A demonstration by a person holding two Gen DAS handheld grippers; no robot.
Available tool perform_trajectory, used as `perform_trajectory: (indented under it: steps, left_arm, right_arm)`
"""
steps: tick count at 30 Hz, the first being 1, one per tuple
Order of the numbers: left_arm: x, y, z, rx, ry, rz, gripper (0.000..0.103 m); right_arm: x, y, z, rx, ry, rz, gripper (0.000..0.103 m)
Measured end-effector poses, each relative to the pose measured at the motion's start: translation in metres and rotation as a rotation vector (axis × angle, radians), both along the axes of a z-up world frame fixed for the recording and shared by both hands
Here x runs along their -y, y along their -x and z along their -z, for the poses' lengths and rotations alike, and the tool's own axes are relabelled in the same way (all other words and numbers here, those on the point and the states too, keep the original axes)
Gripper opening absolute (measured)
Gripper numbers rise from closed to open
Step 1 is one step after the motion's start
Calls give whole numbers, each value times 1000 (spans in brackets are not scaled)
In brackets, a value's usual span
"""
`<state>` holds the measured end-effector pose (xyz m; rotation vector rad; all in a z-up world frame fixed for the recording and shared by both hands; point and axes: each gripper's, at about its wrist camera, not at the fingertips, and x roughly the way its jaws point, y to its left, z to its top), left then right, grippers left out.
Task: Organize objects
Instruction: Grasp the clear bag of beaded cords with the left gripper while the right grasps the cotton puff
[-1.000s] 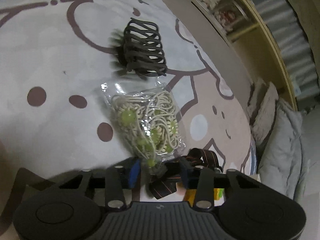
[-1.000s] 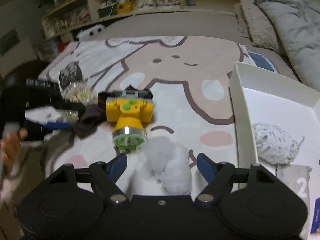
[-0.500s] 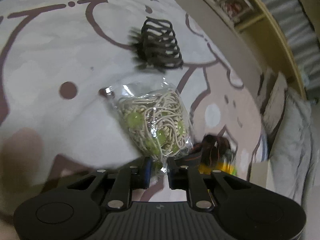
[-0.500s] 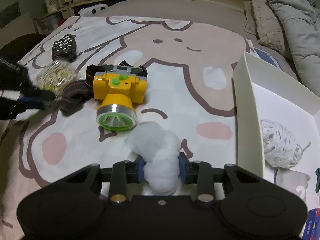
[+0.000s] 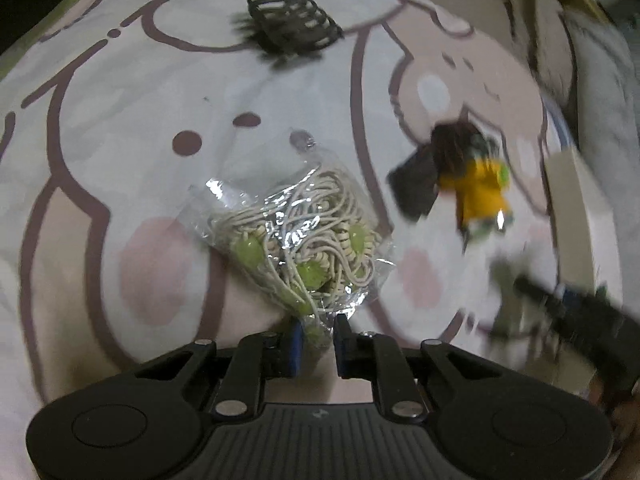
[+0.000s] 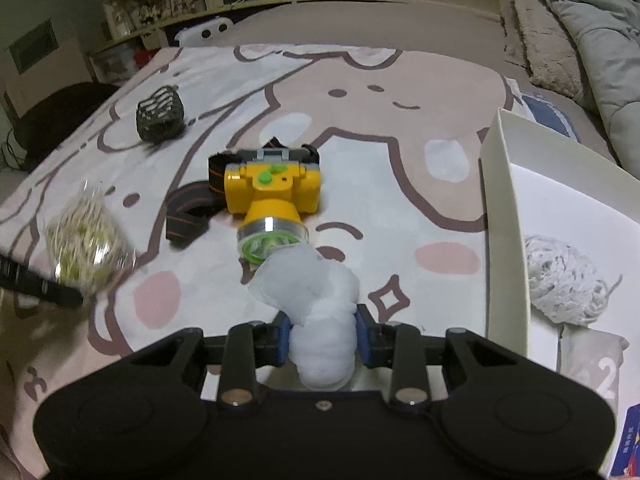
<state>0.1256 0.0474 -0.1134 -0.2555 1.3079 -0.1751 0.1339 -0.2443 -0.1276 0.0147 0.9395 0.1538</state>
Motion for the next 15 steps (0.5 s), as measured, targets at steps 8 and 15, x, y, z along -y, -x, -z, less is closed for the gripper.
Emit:
perform_trajectory:
  steps: [8, 15]
  left_arm:
    - [-12, 13, -5, 37, -144, -34, 31]
    - [-24, 17, -20, 95, -271, -87, 58]
  right_arm:
    - [0, 0, 0, -16, 0, 3, 33]
    - [0, 1, -1, -26, -5, 0, 33]
